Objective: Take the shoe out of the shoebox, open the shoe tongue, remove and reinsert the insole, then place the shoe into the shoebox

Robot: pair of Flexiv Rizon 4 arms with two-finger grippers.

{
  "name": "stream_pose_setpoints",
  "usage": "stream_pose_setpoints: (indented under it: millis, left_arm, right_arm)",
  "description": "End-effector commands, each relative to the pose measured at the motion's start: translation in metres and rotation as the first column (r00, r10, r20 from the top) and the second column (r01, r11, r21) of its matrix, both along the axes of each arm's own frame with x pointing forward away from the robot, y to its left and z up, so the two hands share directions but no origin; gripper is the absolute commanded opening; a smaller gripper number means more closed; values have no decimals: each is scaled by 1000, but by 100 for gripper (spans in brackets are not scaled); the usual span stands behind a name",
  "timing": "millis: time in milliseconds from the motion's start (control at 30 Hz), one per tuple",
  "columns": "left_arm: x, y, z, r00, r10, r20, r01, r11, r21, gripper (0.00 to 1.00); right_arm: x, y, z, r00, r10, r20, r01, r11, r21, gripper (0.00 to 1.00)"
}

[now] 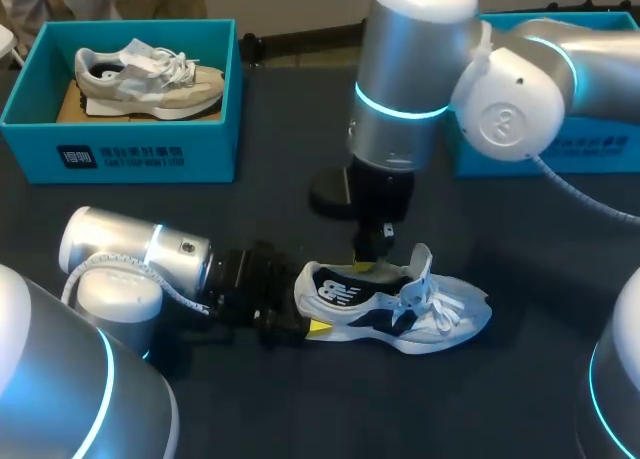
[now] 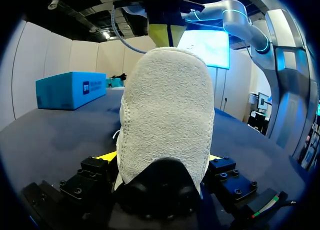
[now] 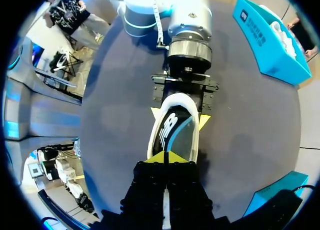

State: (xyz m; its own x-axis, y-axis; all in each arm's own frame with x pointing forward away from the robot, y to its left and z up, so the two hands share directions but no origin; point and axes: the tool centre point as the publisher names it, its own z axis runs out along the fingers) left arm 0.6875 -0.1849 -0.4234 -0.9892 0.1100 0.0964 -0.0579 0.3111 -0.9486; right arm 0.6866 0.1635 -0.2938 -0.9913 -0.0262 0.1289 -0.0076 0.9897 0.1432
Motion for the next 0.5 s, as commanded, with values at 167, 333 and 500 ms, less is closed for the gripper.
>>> stream_pose_setpoints:
  millis: [167, 333, 500]
  left_arm:
    - [0, 0, -1, 1000, 0, 0, 0, 1000, 1, 0]
    - [0, 0, -1, 1000, 0, 0, 0, 1000, 1, 0]
    - [0, 0, -1, 1000, 0, 0, 0, 1000, 1, 0]
  right_arm:
    - [-3, -1, 19, 1000, -26, -18, 25, 999, -39, 0]
    - [-3, 3, 12, 997, -50, -61, 46, 996, -74, 16]
    - [-8, 11, 4, 997, -62, -52, 59, 996, -63, 36]
